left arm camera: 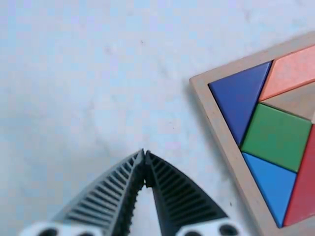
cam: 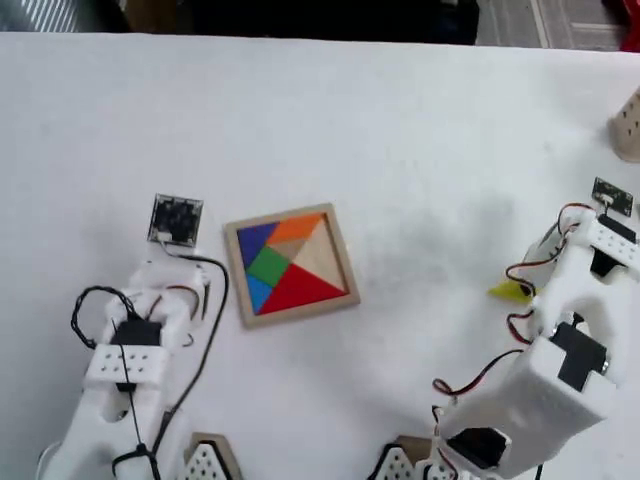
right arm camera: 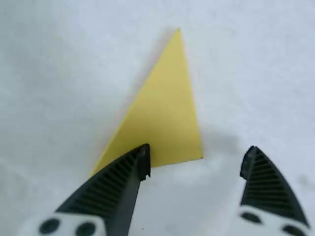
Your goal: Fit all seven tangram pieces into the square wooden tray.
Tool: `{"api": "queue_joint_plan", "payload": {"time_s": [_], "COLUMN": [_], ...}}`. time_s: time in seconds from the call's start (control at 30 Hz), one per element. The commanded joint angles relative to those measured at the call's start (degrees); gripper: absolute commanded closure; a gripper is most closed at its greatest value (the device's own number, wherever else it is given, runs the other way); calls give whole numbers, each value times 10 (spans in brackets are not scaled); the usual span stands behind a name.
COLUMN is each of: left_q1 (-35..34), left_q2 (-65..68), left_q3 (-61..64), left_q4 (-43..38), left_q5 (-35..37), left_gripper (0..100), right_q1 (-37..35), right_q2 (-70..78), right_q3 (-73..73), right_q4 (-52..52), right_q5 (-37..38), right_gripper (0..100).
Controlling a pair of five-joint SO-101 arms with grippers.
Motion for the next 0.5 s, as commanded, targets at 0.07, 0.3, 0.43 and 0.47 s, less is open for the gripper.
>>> {"api": "queue_joint_plan", "payload": {"time_s": [0.07, 0.3, 0.43, 0.47], "left_q1": [-5, -4, -4, -4], "left_q2": [-13, -13, -13, -13], "left_q3": [-3, -3, -3, -3], "left_q4": [-14, -14, -15, -15], "left_q5": [-7, -7, -7, -7], "left_gripper": [976, 976, 976, 976], "right_q1": [-15, -17, -15, -15], "right_q2": [18, -51, -87, -91], "right_q3": [-24, -25, -25, -25], "right_q4": [-5, 18, 17, 17], "right_q5": [11, 7, -30, -36], "right_gripper": [694, 727, 738, 738]}}
